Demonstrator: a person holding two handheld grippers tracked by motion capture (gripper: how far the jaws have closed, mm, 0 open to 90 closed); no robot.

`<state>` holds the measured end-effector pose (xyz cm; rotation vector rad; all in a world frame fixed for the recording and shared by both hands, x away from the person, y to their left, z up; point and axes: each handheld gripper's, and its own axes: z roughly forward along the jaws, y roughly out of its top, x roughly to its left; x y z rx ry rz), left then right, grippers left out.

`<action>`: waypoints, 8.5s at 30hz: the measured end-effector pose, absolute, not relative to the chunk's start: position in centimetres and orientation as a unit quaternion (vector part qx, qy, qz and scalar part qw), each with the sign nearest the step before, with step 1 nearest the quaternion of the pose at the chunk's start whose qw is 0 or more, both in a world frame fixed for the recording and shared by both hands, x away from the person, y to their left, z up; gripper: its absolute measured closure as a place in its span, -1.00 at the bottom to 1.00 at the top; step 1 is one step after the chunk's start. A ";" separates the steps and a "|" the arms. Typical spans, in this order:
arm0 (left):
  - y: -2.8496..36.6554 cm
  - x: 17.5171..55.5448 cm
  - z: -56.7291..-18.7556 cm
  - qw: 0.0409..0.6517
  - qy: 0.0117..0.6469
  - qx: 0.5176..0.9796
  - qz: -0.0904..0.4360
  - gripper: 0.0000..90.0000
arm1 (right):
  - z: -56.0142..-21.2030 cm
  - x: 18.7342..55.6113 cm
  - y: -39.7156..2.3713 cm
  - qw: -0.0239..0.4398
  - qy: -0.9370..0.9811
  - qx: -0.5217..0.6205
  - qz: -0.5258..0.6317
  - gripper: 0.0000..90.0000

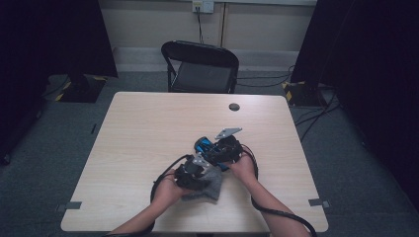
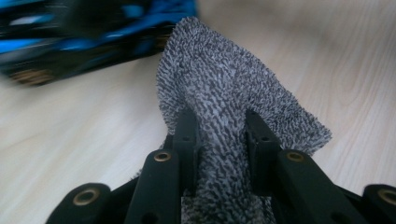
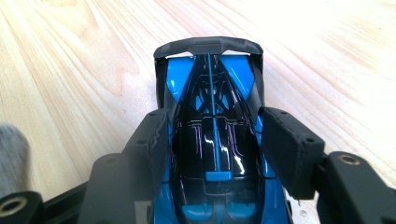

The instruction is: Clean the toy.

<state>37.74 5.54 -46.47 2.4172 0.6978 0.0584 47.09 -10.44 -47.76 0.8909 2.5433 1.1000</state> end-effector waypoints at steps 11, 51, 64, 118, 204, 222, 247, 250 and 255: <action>6.6 41.7 -46.9 0.313 0.341 0.886 0.025 0.57 | -47.8 47.0 -10.5 0.117 0.867 0.304 0.377 -0.05; 14.1 45.6 -45.6 0.300 0.451 0.834 0.103 0.60 | -47.9 47.0 -10.8 0.114 0.864 0.304 0.384 -0.03; 13.0 42.5 -43.5 0.331 0.403 0.849 0.089 0.60 | -47.9 47.0 -10.8 0.113 0.864 0.305 0.385 -0.03; 11.8 44.2 -46.4 0.304 0.418 0.854 0.058 0.59 | -47.8 46.9 -10.9 0.112 0.865 0.304 0.382 -0.03; 14.6 43.8 -44.9 0.308 0.435 0.841 0.095 0.58 | -47.8 46.7 -11.2 0.113 0.868 0.300 0.379 -0.04; 9.3 38.6 -45.9 0.324 0.315 0.892 0.027 0.22 | -47.9 46.6 -11.5 0.110 0.866 0.299 0.386 -0.04; 14.4 39.5 -44.4 0.366 0.340 0.865 0.042 -0.02 | -47.5 46.4 -11.1 0.098 0.868 0.288 0.392 -0.37; 14.9 39.5 -44.0 0.371 0.343 0.862 0.041 0.02 | -47.0 46.1 -11.0 0.097 0.869 0.276 0.399 -0.36; 15.4 39.6 -43.7 0.377 0.352 0.855 0.047 0.04 | -45.6 45.1 -10.6 0.069 0.868 0.241 0.429 -0.29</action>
